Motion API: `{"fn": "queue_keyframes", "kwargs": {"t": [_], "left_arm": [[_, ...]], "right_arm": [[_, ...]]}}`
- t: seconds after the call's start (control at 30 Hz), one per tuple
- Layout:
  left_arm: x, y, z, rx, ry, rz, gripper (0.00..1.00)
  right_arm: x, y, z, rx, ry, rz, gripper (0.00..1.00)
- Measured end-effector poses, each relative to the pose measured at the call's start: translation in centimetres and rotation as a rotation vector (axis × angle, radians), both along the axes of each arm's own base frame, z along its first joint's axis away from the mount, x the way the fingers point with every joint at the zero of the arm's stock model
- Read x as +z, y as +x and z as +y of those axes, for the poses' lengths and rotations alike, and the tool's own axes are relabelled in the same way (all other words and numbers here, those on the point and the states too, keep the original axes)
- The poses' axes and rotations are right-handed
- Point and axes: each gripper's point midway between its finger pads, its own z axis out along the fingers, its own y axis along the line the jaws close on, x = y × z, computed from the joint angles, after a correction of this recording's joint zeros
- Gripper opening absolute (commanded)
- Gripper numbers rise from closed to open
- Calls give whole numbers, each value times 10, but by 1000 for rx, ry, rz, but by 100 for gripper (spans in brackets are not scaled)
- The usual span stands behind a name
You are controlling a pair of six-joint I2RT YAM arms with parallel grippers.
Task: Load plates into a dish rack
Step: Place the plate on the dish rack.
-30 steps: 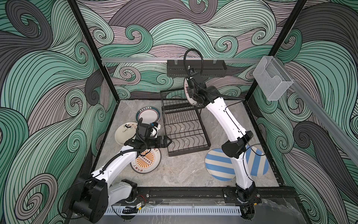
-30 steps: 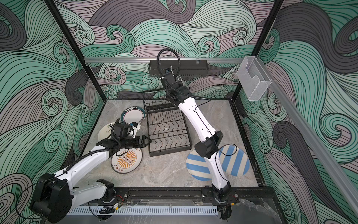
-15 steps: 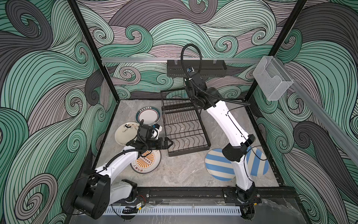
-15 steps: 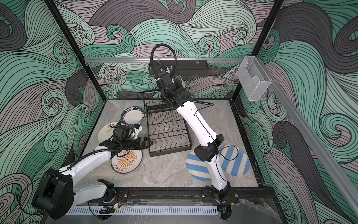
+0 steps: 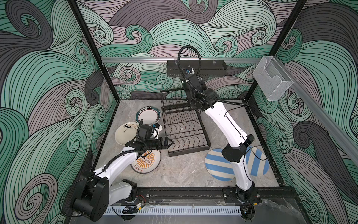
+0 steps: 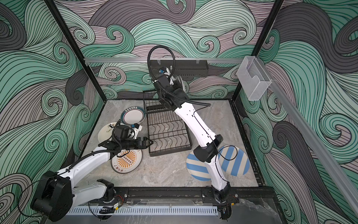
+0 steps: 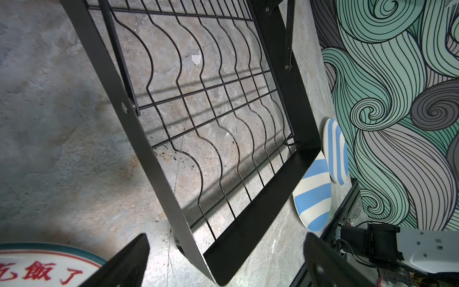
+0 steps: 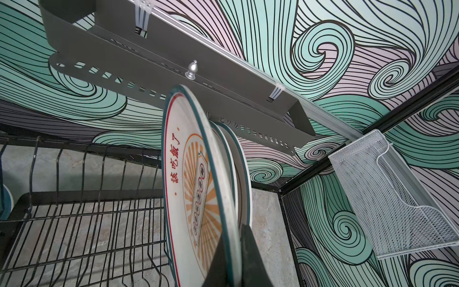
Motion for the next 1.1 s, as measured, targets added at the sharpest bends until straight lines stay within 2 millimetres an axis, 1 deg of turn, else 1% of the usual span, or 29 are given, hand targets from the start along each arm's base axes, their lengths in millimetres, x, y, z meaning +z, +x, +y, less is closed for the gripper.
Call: {"fn": "queue_keyframes", "kwargs": {"t": [0.57,0.83,1.1], "left_arm": [[0,0,0,-1,1,0,99],[0,0,0,-6,5,-4,99],[-1,0,0,-7,6,-5,99]], "right_arm": [[-2,1,-3,-21,41,-7,0],[-14,5,-5,-37,45,13,0],[-24,8,-2,-34,56,33,0]]}}
